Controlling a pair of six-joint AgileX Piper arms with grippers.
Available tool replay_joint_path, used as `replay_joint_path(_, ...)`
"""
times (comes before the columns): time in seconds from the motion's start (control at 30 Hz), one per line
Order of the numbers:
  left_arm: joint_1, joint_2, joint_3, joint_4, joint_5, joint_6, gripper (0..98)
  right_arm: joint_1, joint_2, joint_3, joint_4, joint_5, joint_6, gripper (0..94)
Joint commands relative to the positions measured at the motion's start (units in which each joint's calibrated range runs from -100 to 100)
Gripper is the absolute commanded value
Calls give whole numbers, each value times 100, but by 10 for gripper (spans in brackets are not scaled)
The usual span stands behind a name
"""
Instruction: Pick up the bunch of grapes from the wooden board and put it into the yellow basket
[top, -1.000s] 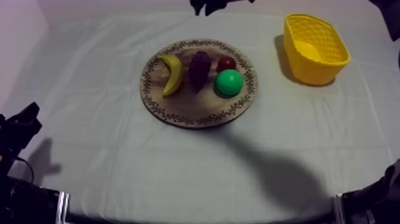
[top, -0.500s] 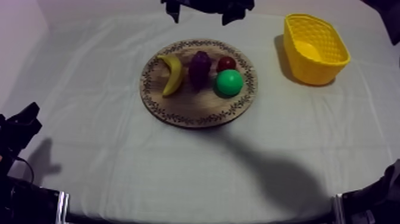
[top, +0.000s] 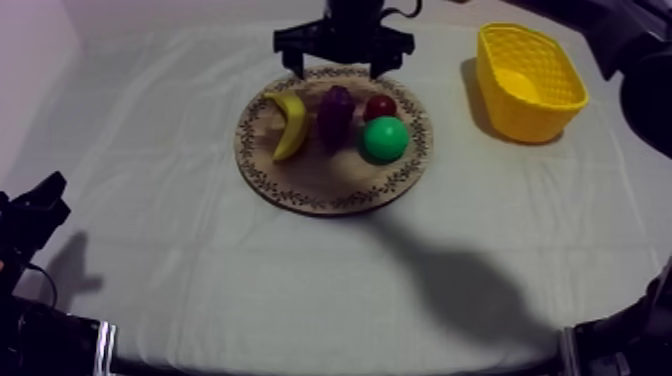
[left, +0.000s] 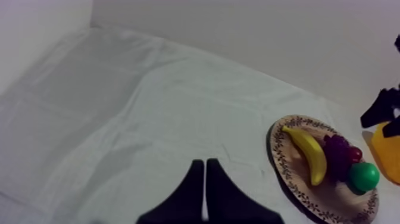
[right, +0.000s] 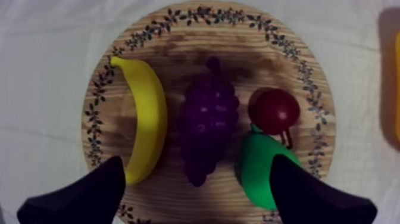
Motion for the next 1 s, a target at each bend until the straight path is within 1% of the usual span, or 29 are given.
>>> replay_joint_path(0.0, -2, 0, -4, 1, 0, -1, 1, 31, 153, 11, -12, -116, 11, 889)
replay_joint_path(0.33, -2, 0, -4, 1, 0, -1, 1, 159, 879, -94, -64, -682, 49, 869)
replay_joint_path(0.7, -2, 0, -4, 1, 0, -1, 1, 210, 1445, -462, -106, -844, 107, 858)
replay_joint_path(0.97, -2, 0, -4, 1, 0, -1, 1, 193, 1664, -635, -113, -828, 137, 845)
